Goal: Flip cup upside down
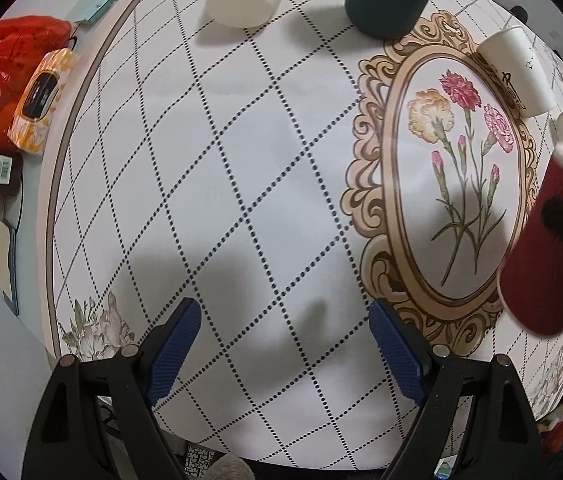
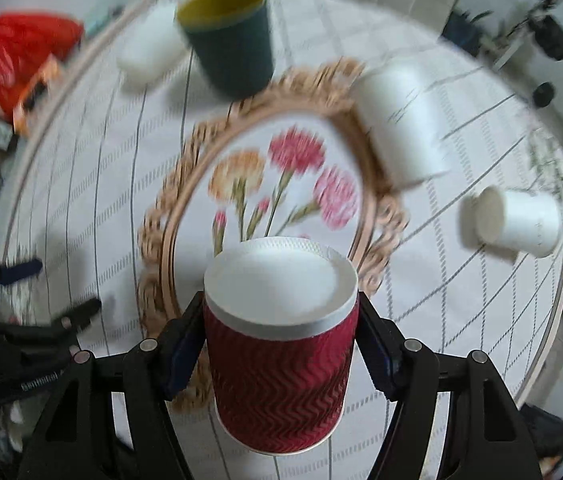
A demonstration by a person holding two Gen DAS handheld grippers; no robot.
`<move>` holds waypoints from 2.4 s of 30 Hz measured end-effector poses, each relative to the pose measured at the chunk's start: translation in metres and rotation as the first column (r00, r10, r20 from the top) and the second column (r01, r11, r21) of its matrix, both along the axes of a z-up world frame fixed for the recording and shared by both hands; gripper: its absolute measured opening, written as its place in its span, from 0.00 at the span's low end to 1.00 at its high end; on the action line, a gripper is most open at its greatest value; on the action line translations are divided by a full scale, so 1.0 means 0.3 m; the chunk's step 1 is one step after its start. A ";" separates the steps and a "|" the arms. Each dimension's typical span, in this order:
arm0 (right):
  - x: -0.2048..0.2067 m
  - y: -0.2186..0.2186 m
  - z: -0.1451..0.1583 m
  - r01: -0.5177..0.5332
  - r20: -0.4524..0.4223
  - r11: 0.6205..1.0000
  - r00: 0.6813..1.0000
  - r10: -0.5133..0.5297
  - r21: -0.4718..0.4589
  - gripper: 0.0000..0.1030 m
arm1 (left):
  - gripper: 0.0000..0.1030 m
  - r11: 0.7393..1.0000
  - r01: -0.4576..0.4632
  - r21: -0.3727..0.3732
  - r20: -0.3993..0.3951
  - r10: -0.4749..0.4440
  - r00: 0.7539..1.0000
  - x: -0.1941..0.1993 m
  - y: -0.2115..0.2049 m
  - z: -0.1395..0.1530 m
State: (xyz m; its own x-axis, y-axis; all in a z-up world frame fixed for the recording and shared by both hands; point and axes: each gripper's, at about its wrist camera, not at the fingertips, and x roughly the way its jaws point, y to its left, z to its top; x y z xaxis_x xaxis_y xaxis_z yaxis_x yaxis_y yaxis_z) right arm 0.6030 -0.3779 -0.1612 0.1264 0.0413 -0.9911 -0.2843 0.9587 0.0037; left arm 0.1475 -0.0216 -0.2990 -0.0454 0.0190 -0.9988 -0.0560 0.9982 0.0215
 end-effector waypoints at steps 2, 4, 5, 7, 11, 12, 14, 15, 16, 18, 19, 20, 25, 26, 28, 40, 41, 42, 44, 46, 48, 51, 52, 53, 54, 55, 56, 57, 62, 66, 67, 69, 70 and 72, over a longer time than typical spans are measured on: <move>-0.005 -0.028 0.021 0.052 0.095 0.998 0.994 -0.056 0.045 0.70 | 0.84 1.000 0.008 0.002 -0.001 -0.008 1.000 0.011 -0.016 0.000; -0.027 -0.042 -0.016 0.109 0.186 0.989 0.974 -0.126 0.098 0.70 | 0.84 1.000 0.017 0.004 -0.002 -0.017 1.000 0.019 -0.031 0.000; -0.036 -0.053 -0.019 0.122 0.215 0.986 0.966 -0.144 0.112 0.70 | 0.84 1.000 0.022 0.006 -0.002 -0.022 1.000 0.020 -0.038 0.000; -0.050 -0.056 -0.068 0.146 0.257 0.980 0.950 -0.177 0.136 0.70 | 0.84 0.999 0.036 0.009 -0.002 -0.036 0.999 0.021 -0.052 -0.002; -0.106 -0.062 -0.088 0.139 0.321 0.977 0.929 -0.185 0.162 0.70 | 0.83 0.999 0.053 0.009 0.000 -0.053 0.999 0.021 -0.071 -0.011; -0.116 -0.054 -0.101 0.135 0.332 0.978 0.926 -0.181 0.158 0.70 | 0.83 0.998 0.058 0.009 0.001 -0.058 0.998 0.021 -0.076 -0.011; -0.144 -0.046 -0.099 0.134 0.342 0.979 0.922 -0.180 0.154 0.70 | 0.83 0.998 0.067 0.009 0.002 -0.067 0.998 0.013 -0.084 -0.009; -0.152 -0.045 -0.100 0.134 0.342 0.979 0.923 -0.179 0.152 0.70 | 0.83 0.997 0.071 0.007 0.004 -0.071 0.997 0.010 -0.085 -0.008; -0.161 -0.040 -0.114 0.135 0.339 0.979 0.924 -0.180 0.151 0.70 | 0.83 0.997 0.073 0.004 0.006 -0.074 0.997 0.002 -0.081 -0.006; -0.182 -0.039 -0.112 0.143 0.328 0.979 0.927 -0.185 0.148 0.71 | 0.83 0.997 0.078 0.000 0.009 -0.078 0.997 -0.008 -0.079 -0.005; -0.190 -0.038 -0.114 0.150 0.317 0.978 0.929 -0.189 0.143 0.71 | 0.84 0.997 0.081 -0.003 0.010 -0.081 0.997 -0.014 -0.076 -0.002; -0.200 -0.032 -0.116 0.156 0.305 0.978 0.933 -0.192 0.140 0.71 | 0.83 0.997 0.082 -0.006 0.012 -0.082 0.997 -0.031 -0.065 0.010; -0.236 -0.012 -0.126 0.189 0.285 0.976 0.934 -0.213 0.111 0.88 | 0.83 0.995 0.096 -0.020 0.026 -0.096 0.995 -0.049 -0.055 0.038; -0.242 -0.010 -0.121 0.196 0.285 0.974 0.933 -0.221 0.112 0.88 | 0.83 0.995 0.101 -0.021 0.031 -0.101 0.994 -0.054 -0.054 0.047; -0.251 -0.007 -0.108 0.211 0.265 0.972 0.936 -0.230 0.098 0.88 | 0.83 0.994 0.110 -0.023 0.041 -0.109 0.993 -0.060 -0.050 0.066; -0.406 -0.067 0.184 0.459 0.241 0.889 0.863 -0.444 -0.005 0.96 | 0.83 0.969 0.245 -0.034 0.266 -0.227 0.937 -0.119 -0.040 0.431; -0.439 -0.071 0.223 0.478 0.240 0.878 0.854 -0.462 -0.010 0.96 | 0.83 0.965 0.260 -0.035 0.286 -0.239 0.928 -0.135 -0.035 0.465; -0.463 -0.074 0.248 0.492 0.241 0.871 0.847 -0.474 -0.017 0.96 | 0.83 0.962 0.271 -0.030 0.302 -0.250 0.920 -0.144 -0.036 0.496; -0.522 -0.083 0.307 0.525 0.240 0.851 0.829 -0.505 -0.021 0.96 | 0.83 0.955 0.296 -0.020 0.331 -0.273 0.903 -0.178 -0.042 0.564; -0.570 -0.089 0.353 0.542 0.235 0.840 0.818 -0.525 -0.013 0.96 | 0.84 0.951 0.307 -0.021 0.357 -0.280 0.891 -0.211 -0.040 0.622; -0.622 -0.093 0.414 0.560 0.241 0.828 0.805 -0.543 -0.006 0.96 | 0.84 0.948 0.315 -0.036 0.376 -0.279 0.884 -0.247 -0.043 0.680; -0.692 -0.097 0.517 0.572 0.264 0.820 0.789 -0.554 0.013 0.96 | 0.84 0.948 0.315 -0.039 0.407 -0.273 0.872 -0.296 -0.048 0.756; -0.714 -0.093 0.544 0.570 0.274 0.822 0.788 -0.552 0.017 0.96 | 0.84 0.948 0.315 -0.037 0.423 -0.271 0.865 -0.315 -0.050 0.790; -0.738 -0.090 0.585 0.566 0.290 0.824 0.786 -0.546 0.020 0.96 | 0.84 0.949 0.313 -0.034 0.434 -0.268 0.860 -0.328 -0.053 0.812; -0.761 -0.087 0.627 0.560 0.303 0.828 0.785 -0.540 0.024 0.96 | 0.84 0.951 0.306 -0.029 0.444 -0.262 0.857 -0.344 -0.054 0.840; -0.772 -0.082 0.652 0.555 0.312 0.831 0.786 -0.534 0.026 0.96 | 0.84 0.954 0.300 -0.031 0.449 -0.254 0.856 -0.358 -0.053 0.868; -0.790 -0.079 0.692 0.549 0.324 0.835 0.786 -0.527 0.026 0.96 | 0.84 0.955 0.296 -0.036 0.457 -0.247 0.854 -0.372 -0.053 0.891; -0.809 -0.074 0.739 0.538 0.340 0.842 0.788 -0.514 0.028 0.96 | 0.84 0.956 0.290 -0.035 0.467 -0.241 0.851 -0.388 -0.052 0.918; -0.883 -0.064 0.914 0.505 0.412 0.863 0.780 -0.471 0.031 0.96 | 0.84 0.962 0.269 -0.049 0.504 -0.209 0.838 -0.453 -0.051 1.039; -0.945 -0.065 1.024 0.494 0.441 0.868 0.769 -0.463 0.049 0.97 | 0.84 0.965 0.255 -0.056 0.527 -0.188 0.829 -0.488 -0.048 1.116; -0.955 -0.066 1.040 0.493 0.443 0.868 0.767 -0.464 0.056 0.97 | 0.84 0.965 0.254 -0.058 0.531 -0.186 0.827 -0.495 -0.048 1.132; -0.984 -0.065 1.078 0.487 0.452 0.871 0.763 -0.462 0.068 0.97 | 0.84 0.967 0.251 -0.055 0.535 -0.183 0.824 -0.506 -0.048 1.154; -0.993 -0.065 1.094 0.486 0.458 0.871 0.761 -0.460 0.069 0.97 | 0.84 0.967 0.249 -0.054 0.538 -0.182 0.823 -0.509 -0.047 1.163; -1.008 -0.068 1.123 0.482 0.462 0.872 0.757 -0.462 0.083 0.97 | 0.84 0.968 0.246 -0.045 0.545 -0.183 0.818 -0.520 -0.047 1.181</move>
State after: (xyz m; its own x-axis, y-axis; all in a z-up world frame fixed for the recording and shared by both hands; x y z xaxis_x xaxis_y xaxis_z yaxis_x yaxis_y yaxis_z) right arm 0.3006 -0.3982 0.1757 0.5527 -0.1809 -0.8135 0.2450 0.9683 -0.0488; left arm -0.0084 -0.0358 0.0554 0.4864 -0.1442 -0.8618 0.1890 0.9803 -0.0574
